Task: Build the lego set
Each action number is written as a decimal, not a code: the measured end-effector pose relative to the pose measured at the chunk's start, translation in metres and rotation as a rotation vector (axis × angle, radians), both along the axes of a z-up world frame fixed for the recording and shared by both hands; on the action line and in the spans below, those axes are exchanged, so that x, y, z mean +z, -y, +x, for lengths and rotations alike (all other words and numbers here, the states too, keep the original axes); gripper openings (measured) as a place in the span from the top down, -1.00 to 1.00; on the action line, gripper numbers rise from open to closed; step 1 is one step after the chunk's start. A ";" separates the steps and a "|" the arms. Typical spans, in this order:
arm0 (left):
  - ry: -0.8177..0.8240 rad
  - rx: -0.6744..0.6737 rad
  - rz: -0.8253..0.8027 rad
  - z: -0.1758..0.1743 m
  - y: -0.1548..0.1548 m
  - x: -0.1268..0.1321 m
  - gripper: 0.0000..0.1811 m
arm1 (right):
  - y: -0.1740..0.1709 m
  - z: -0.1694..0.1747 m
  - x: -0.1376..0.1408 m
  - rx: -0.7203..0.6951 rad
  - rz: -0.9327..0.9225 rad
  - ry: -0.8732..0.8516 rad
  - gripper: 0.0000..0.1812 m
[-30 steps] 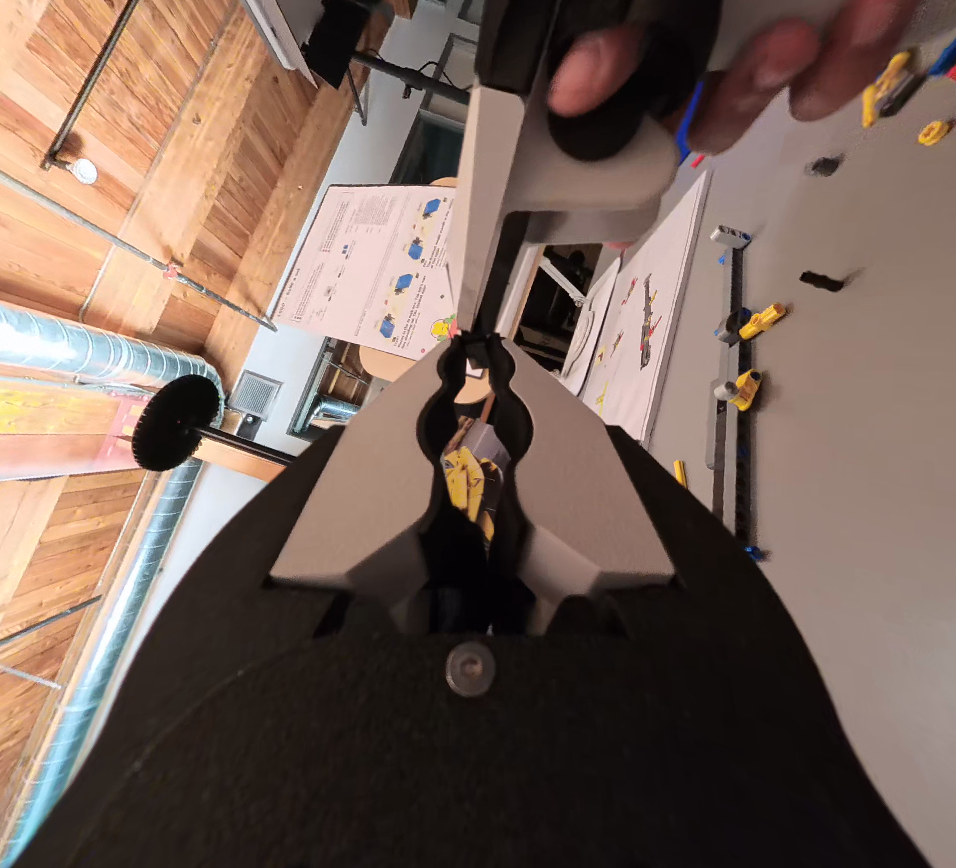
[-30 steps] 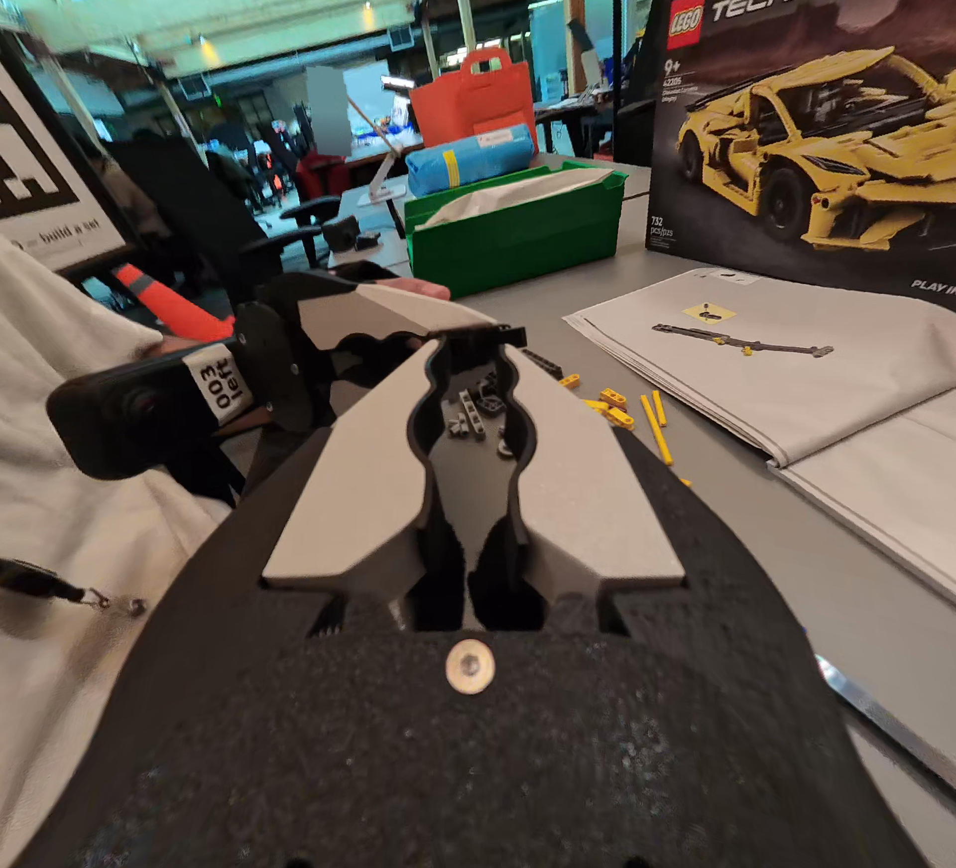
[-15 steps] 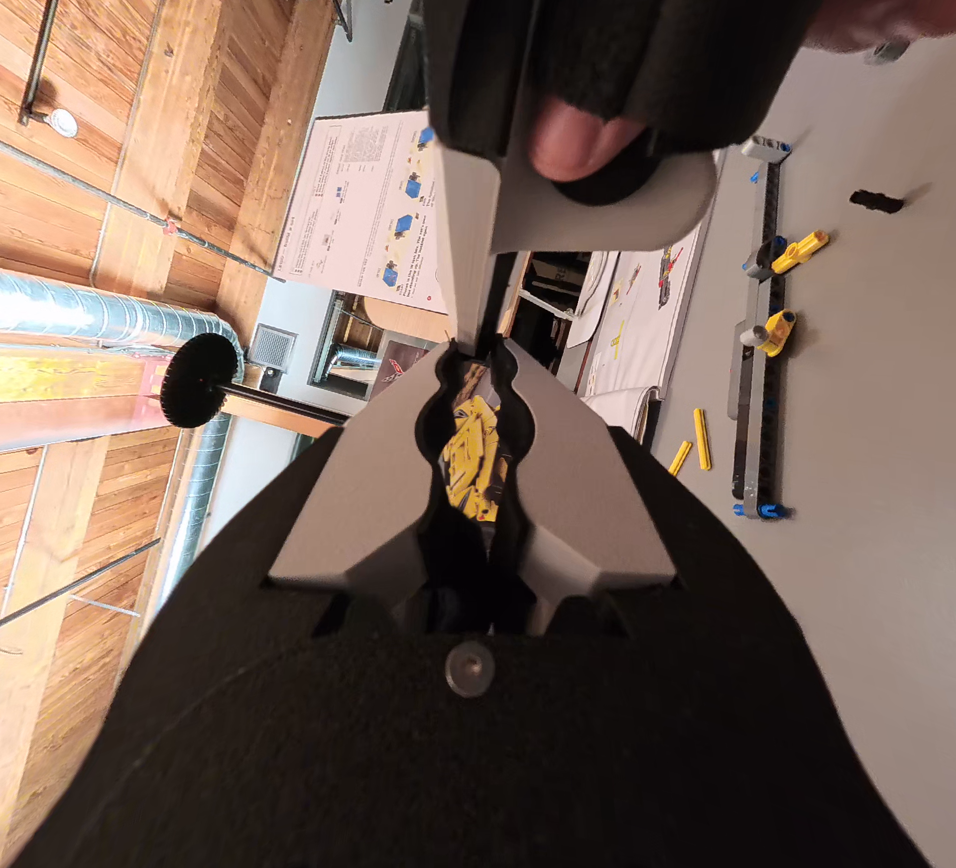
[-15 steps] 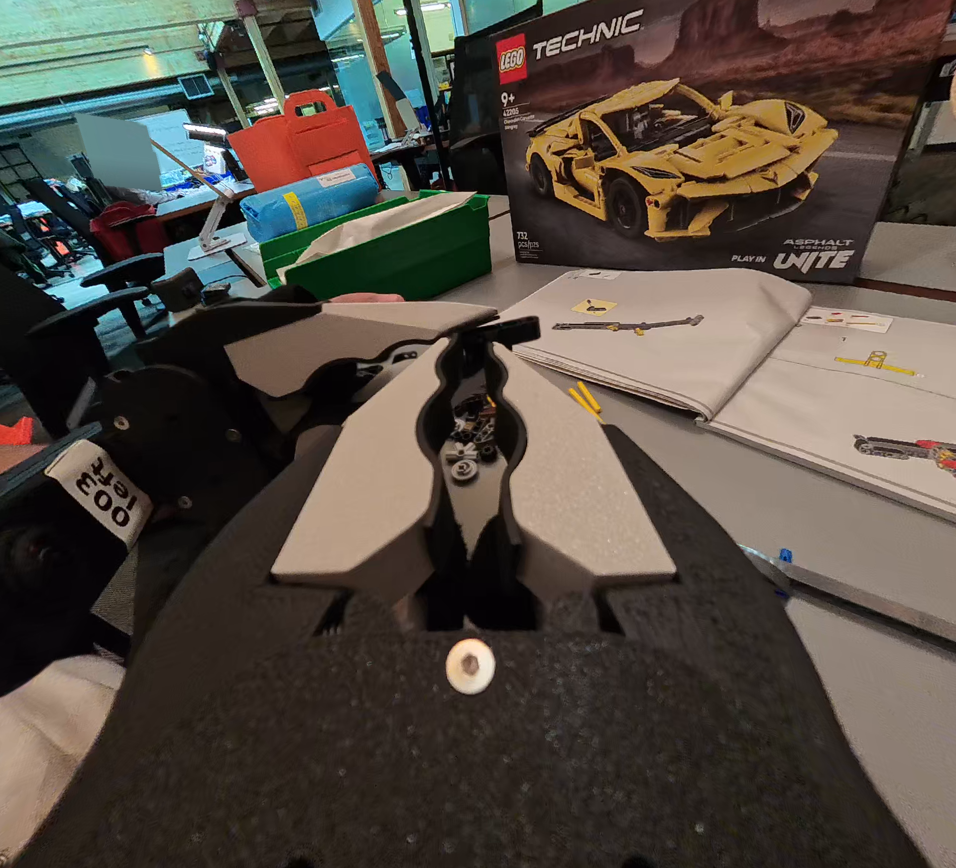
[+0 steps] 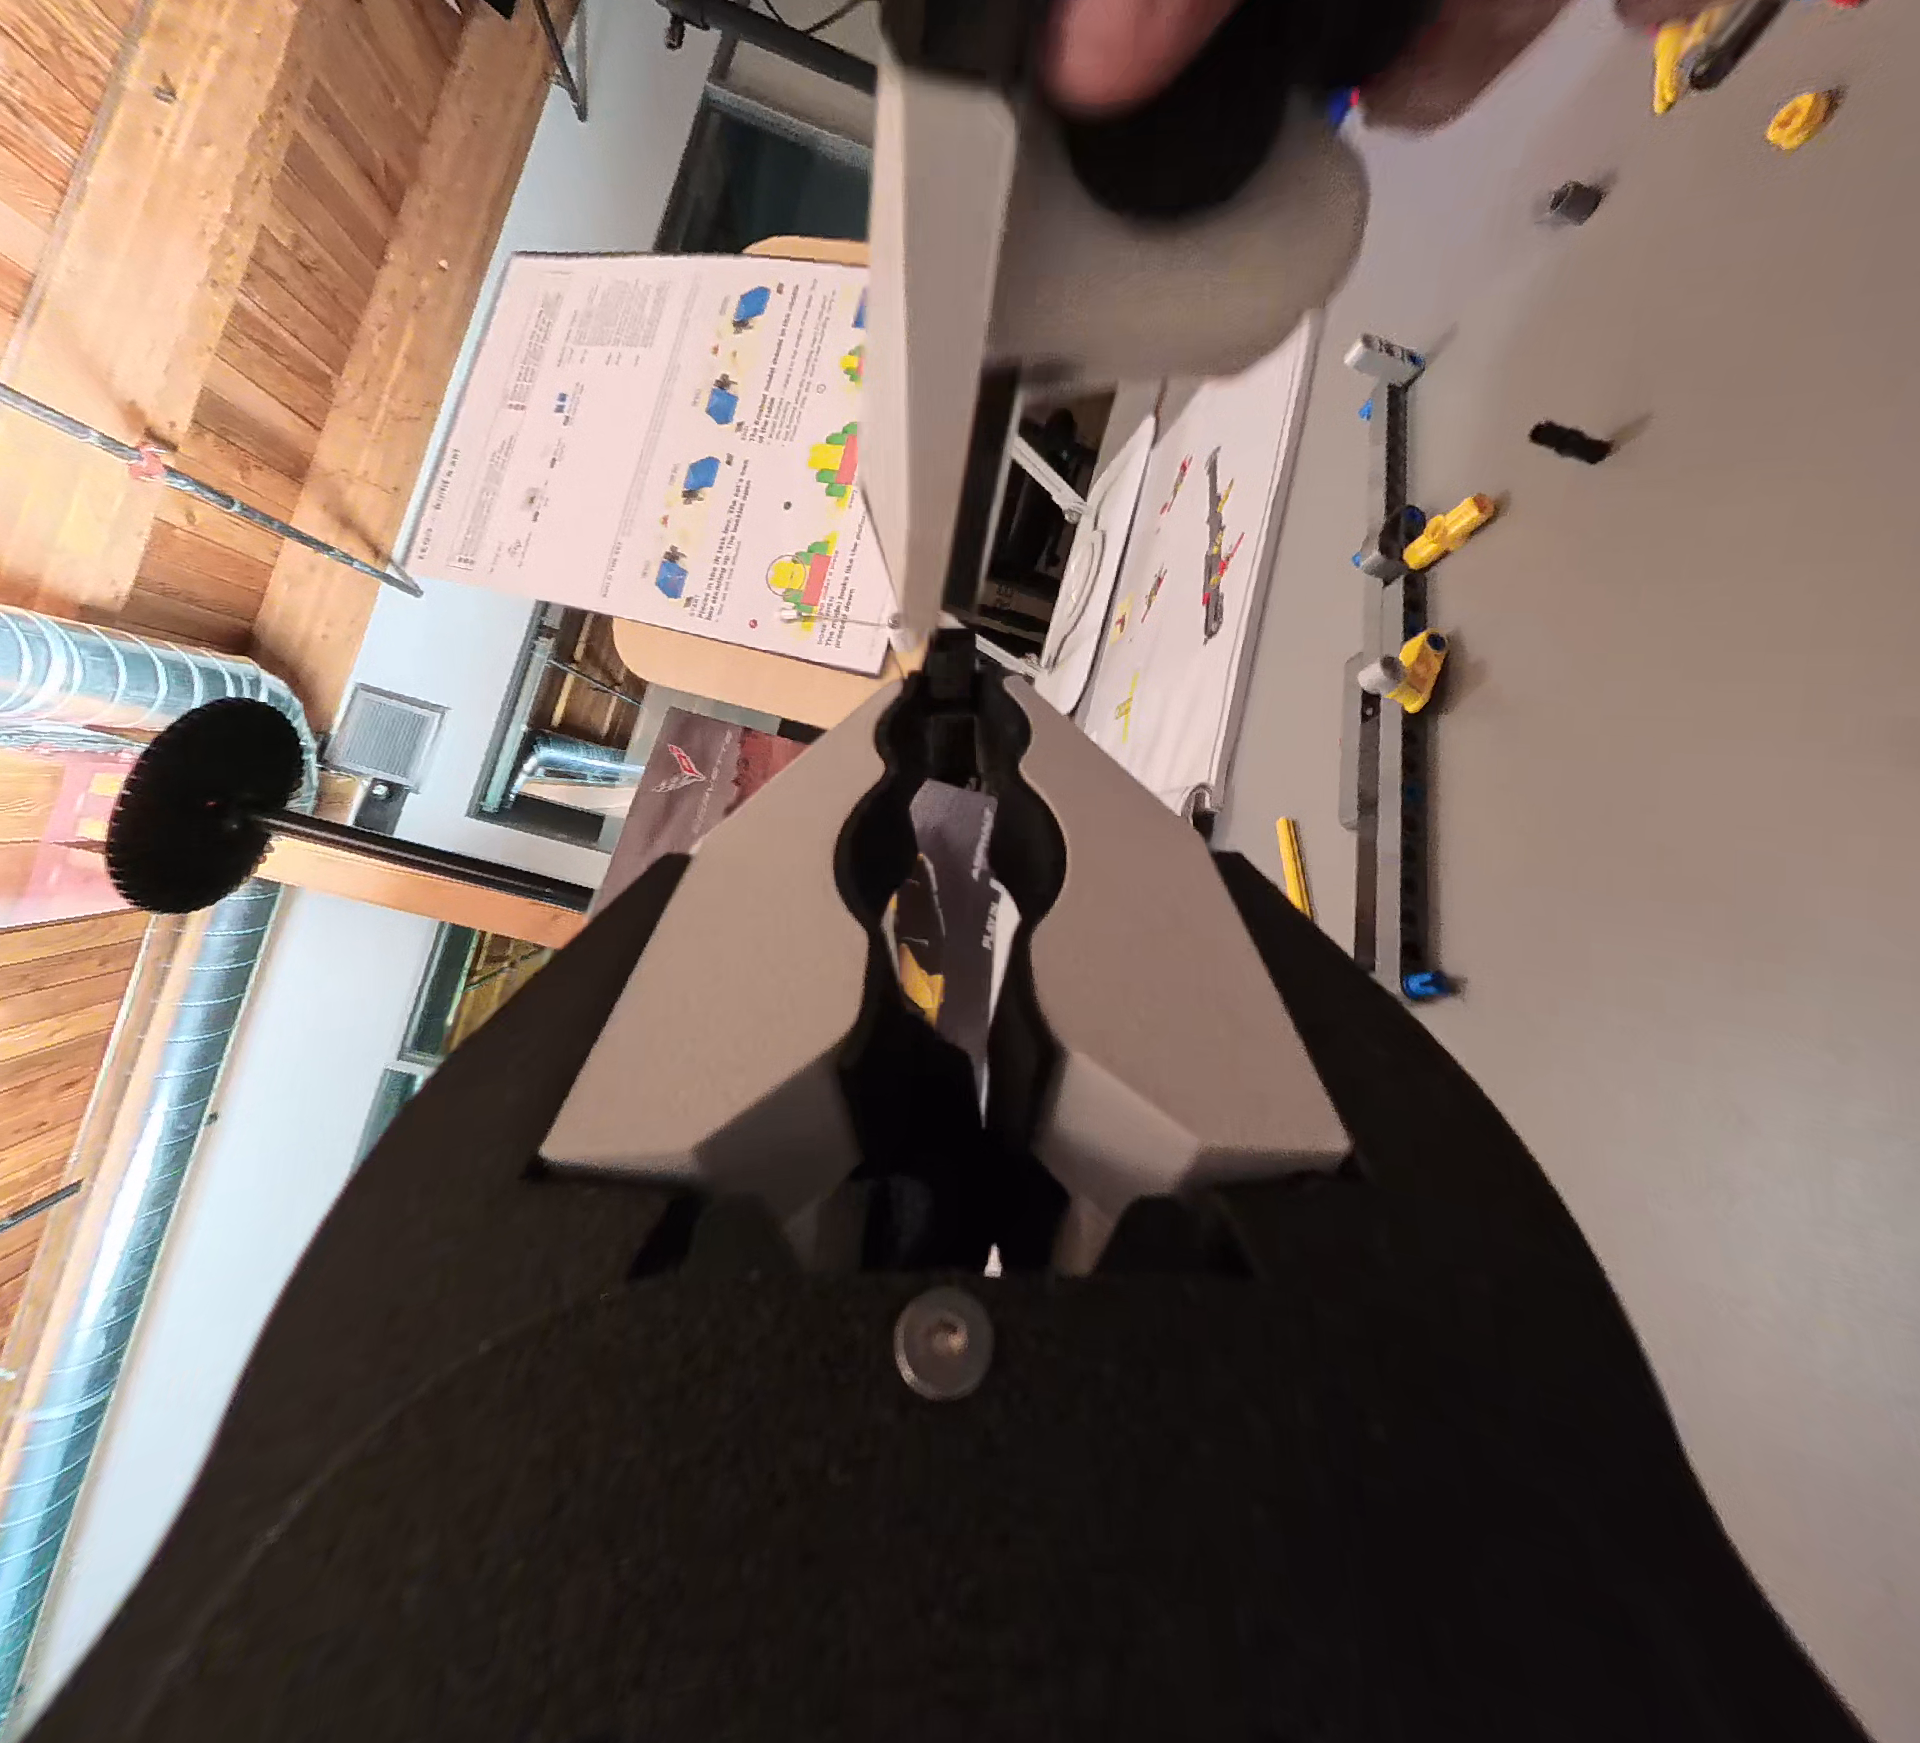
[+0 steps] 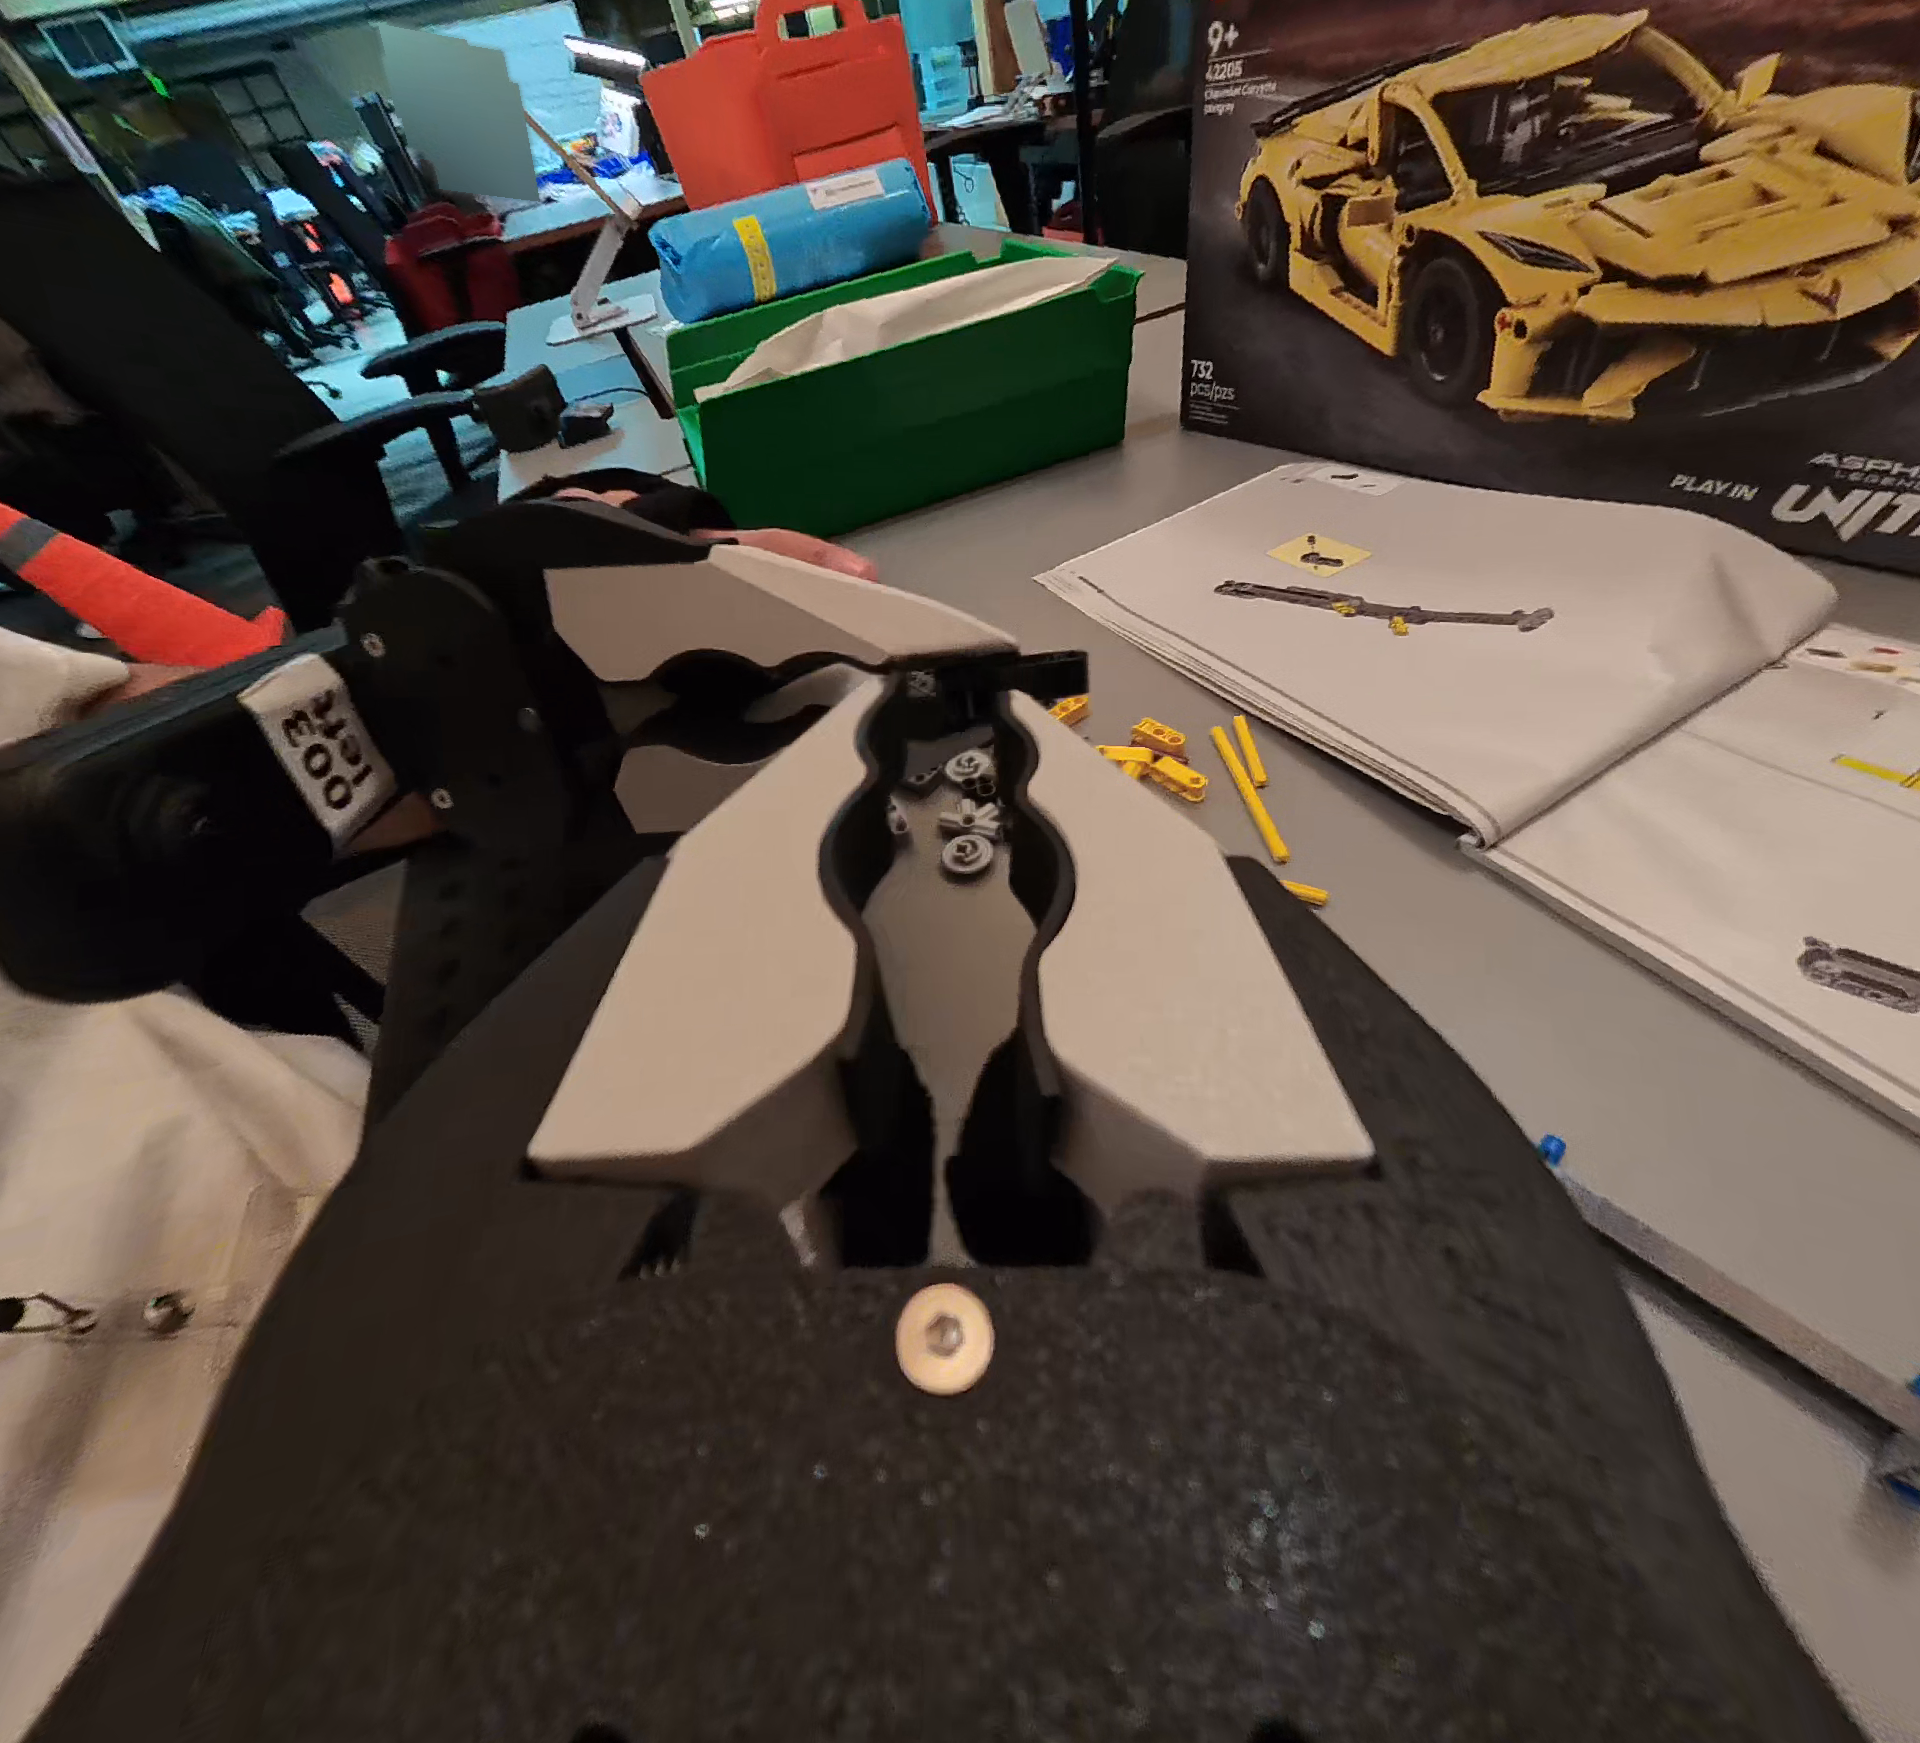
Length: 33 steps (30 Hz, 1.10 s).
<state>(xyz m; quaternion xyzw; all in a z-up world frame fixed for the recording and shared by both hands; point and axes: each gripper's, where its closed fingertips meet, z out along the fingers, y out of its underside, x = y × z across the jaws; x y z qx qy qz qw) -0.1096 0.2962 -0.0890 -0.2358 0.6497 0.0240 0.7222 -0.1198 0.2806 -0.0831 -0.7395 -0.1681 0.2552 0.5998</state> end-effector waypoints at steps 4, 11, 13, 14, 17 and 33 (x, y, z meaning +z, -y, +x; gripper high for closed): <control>-0.080 0.003 -0.057 -0.007 -0.009 -0.020 0.93 | 0.018 0.040 -0.022 0.033 -0.170 0.039 0.69; -0.229 -0.044 -0.149 0.000 0.002 -0.059 0.93 | 0.050 0.092 -0.102 0.086 -0.539 0.560 0.72; -0.241 -0.065 -0.141 0.002 0.007 -0.063 0.93 | 0.047 0.087 -0.108 0.135 -0.572 0.653 0.72; -0.247 -0.068 -0.144 0.003 0.008 -0.064 0.93 | 0.044 0.086 -0.110 0.150 -0.585 0.691 0.73; -0.285 -0.071 -0.140 0.001 0.009 -0.073 0.93 | 0.037 0.090 -0.112 0.193 -0.585 0.812 0.83; -0.309 -0.068 -0.163 -0.001 0.004 -0.077 0.93 | 0.033 0.085 -0.123 0.326 -0.626 0.888 0.90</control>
